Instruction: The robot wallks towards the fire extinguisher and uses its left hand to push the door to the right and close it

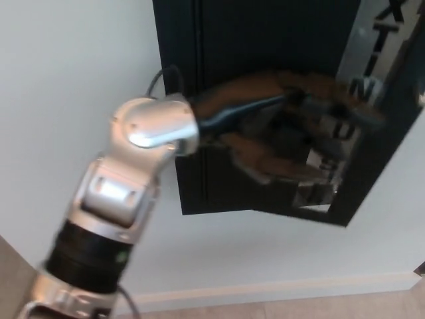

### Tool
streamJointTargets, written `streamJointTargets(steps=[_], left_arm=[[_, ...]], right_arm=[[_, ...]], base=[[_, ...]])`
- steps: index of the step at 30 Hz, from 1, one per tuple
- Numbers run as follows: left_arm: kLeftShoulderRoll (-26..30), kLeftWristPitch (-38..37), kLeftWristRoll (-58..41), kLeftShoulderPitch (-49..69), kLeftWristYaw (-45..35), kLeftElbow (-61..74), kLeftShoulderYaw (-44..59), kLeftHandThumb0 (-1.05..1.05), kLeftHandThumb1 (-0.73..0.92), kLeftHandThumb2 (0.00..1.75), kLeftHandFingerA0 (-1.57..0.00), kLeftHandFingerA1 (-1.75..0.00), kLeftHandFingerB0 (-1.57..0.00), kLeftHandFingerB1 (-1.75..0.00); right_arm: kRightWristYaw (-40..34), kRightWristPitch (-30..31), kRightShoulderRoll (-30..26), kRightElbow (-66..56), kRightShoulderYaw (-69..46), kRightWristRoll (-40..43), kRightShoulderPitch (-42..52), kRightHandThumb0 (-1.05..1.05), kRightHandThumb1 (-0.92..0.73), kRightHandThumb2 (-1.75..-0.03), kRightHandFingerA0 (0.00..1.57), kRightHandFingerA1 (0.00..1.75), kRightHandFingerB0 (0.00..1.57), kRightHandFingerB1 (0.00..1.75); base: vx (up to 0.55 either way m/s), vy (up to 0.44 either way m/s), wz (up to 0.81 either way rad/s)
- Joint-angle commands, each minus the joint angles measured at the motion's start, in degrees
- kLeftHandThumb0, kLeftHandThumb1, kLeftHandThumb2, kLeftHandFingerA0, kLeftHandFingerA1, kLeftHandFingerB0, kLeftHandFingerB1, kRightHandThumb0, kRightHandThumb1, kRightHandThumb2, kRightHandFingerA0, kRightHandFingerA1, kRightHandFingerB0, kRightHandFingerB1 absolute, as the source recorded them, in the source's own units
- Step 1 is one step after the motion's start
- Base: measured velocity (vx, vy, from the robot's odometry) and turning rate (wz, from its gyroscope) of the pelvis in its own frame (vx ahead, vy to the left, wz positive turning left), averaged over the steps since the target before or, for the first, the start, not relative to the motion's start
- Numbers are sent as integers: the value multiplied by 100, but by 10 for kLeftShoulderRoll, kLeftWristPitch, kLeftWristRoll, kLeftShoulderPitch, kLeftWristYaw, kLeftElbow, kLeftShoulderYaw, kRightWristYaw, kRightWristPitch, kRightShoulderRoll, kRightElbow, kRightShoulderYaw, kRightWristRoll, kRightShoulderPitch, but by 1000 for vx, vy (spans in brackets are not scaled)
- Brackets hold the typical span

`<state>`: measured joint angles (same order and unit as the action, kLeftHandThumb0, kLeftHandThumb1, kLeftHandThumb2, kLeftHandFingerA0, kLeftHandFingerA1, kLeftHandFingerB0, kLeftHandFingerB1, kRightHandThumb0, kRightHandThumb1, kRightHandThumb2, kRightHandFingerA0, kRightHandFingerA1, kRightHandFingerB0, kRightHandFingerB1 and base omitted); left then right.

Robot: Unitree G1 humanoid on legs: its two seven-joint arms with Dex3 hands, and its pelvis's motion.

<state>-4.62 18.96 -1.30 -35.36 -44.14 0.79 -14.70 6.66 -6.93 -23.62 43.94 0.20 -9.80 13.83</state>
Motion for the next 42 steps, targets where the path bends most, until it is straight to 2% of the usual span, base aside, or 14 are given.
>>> streamJointTargets(steps=[1,6,7,9,10,13,14,16,17,20,25,29,32,42], left_arm=[[-159,67,-19,-7,208,-42,46,-55,43,80,-39,-62,-16,-48],[-217,67,-2,-28,269,-78,62,-49,56,57,-44,-56,-22,-37],[-218,63,-4,-26,274,-83,63,-37,39,91,-29,-62,-4,-49],[-220,55,-8,-28,281,-94,65,-37,39,91,-29,-62,-4,-49],[-222,60,-11,-32,291,-98,68,-45,58,57,-27,-54,-14,-36],[-221,55,-18,-46,310,-121,83,-42,59,57,-16,-50,-10,-34],[-223,47,-23,-71,339,-157,106,-32,54,103,-1,-53,0,-51],[-222,44,-27,-81,353,-171,115,-32,54,103,-1,-53,0,-51],[-212,42,-27,-98,361,-191,126,-37,55,64,-4,-31,-5,-18],[-185,42,-27,-133,380,-225,145,-39,59,57,-2,-40,0,-28],[-177,42,-31,-137,383,-231,146,-39,59,57,-2,-40,0,-28],[9,12,39,-208,341,-298,138,-34,55,58,-7,-43,-10,-26],[25,-3,35,-226,338,-318,141,-41,51,65,-5,-53,-5,-35],[17,-6,21,-219,319,-274,135,-39,56,56,-14,-47,-12,-32]], right_arm=[[-29,-16,1,-9,10,-19,-2,-55,-48,-56,40,44,38,33],[-26,-34,12,-14,16,-15,-4,-58,-47,-55,39,49,41,35],[-31,-41,13,-18,19,-20,1,-61,-48,-56,41,49,42,35],[-38,-48,11,-28,23,-27,8,-61,-48,-56,41,49,42,35],[-43,-45,9,-36,27,-34,11,-62,-49,-56,42,49,43,35],[-45,-38,11,-49,33,-39,8,-59,-50,-56,41,46,41,34],[-54,-47,19,-58,35,-40,7,-58,-49,-56,44,47,42,36],[-58,-51,23,-63,37,-41,7,-58,-49,-56,44,47,42,36],[-61,-66,30,-57,38,-38,1,-64,-47,-56,46,59,46,41],[-66,-93,47,-47,41,-31,-10,-64,-47,-56,46,60,47,42],[-67,-97,50,-44,43,-30,-11,-64,-47,-56,46,60,47,42],[-31,-126,69,-85,11,28,4,-61,-35,-79,49,71,46,58],[-29,-128,68,-93,8,26,7,-64,-49,-55,53,69,51,47],[-24,-115,65,-122,4,20,16,-59,-49,-55,52,70,53,45]], base=[[0,0,0],[0,0,0],[0,0,0],[0,0,0],[0,0,0],[0,0,0],[0,0,0],[0,0,0],[0,0,0],[0,0,0],[0,0,0],[0,0,0],[-31,2,0],[-72,7,-2]])
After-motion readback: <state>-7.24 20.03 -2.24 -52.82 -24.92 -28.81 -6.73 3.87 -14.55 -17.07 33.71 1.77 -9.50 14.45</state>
